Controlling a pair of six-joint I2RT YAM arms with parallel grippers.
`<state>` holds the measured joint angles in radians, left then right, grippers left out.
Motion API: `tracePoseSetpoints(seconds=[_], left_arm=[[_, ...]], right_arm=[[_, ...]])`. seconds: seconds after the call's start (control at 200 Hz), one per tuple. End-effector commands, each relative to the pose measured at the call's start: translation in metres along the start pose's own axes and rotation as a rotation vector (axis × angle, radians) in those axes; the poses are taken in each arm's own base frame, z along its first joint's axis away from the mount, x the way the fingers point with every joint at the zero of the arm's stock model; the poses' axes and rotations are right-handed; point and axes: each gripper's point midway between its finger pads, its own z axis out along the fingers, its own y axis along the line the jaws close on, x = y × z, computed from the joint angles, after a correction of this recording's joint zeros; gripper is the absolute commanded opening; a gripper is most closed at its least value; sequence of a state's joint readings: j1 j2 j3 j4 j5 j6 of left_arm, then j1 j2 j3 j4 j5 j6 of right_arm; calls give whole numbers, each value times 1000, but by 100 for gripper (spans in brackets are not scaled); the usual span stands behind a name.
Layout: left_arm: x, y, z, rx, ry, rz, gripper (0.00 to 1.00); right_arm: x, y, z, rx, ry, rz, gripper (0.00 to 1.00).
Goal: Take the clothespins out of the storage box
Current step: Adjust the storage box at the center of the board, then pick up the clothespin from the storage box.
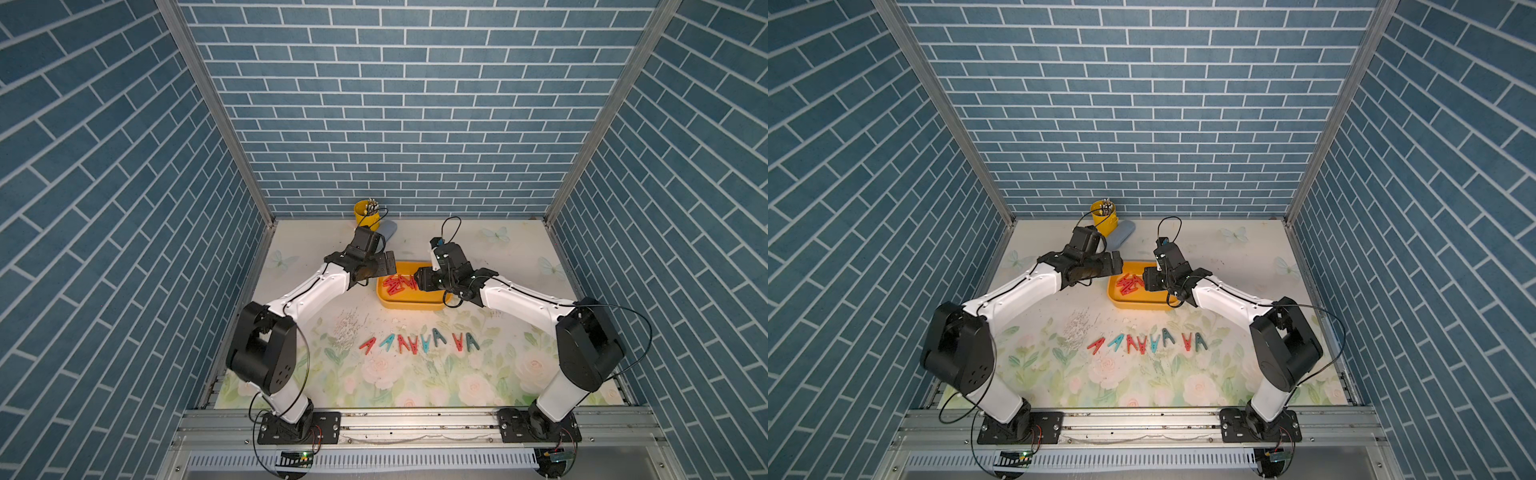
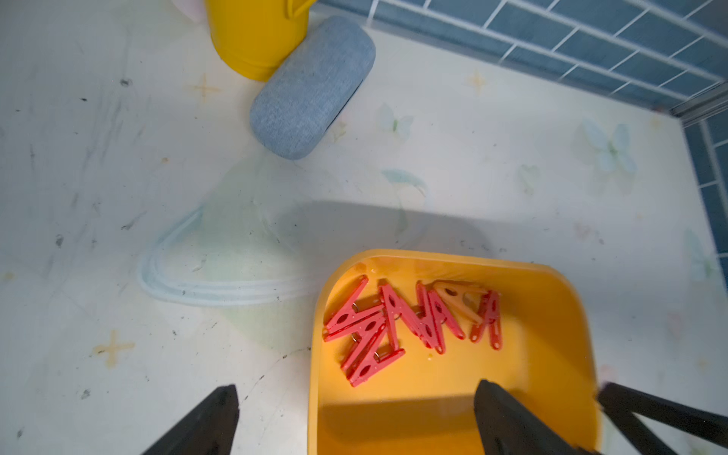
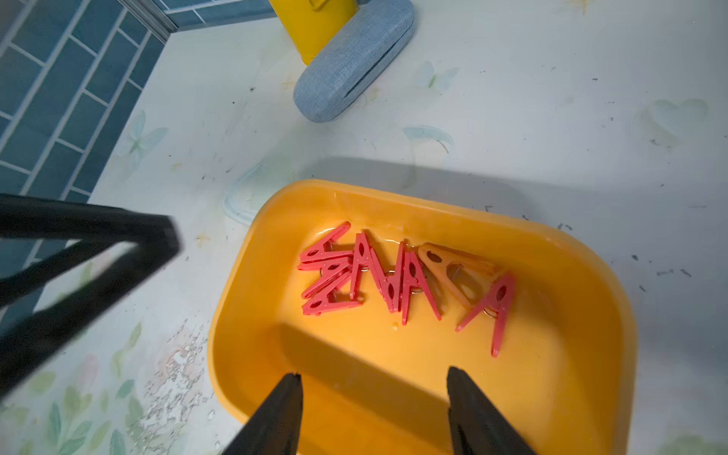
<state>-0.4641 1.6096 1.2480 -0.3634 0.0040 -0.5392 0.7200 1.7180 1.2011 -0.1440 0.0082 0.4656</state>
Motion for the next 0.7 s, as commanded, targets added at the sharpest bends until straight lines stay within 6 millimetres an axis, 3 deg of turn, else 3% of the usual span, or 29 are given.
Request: tracePoseSetpoints(seconds=[0.0,0.135,0.26,0.695], left_arm=[[-2,3,-17,8,-36,-35,100],[-11,4,-39,19,-100,-63,100],[-13,3,-52,36,-122,-53,100],[-17,26,-60,59,-201,-177,100]], right_arm=[[6,-8,14,54,47,-74,45],[14,-13,33,61,109,-92,33],[22,-25,46,71,154,-72,32],[37,-43,73,68,227,-79,27]])
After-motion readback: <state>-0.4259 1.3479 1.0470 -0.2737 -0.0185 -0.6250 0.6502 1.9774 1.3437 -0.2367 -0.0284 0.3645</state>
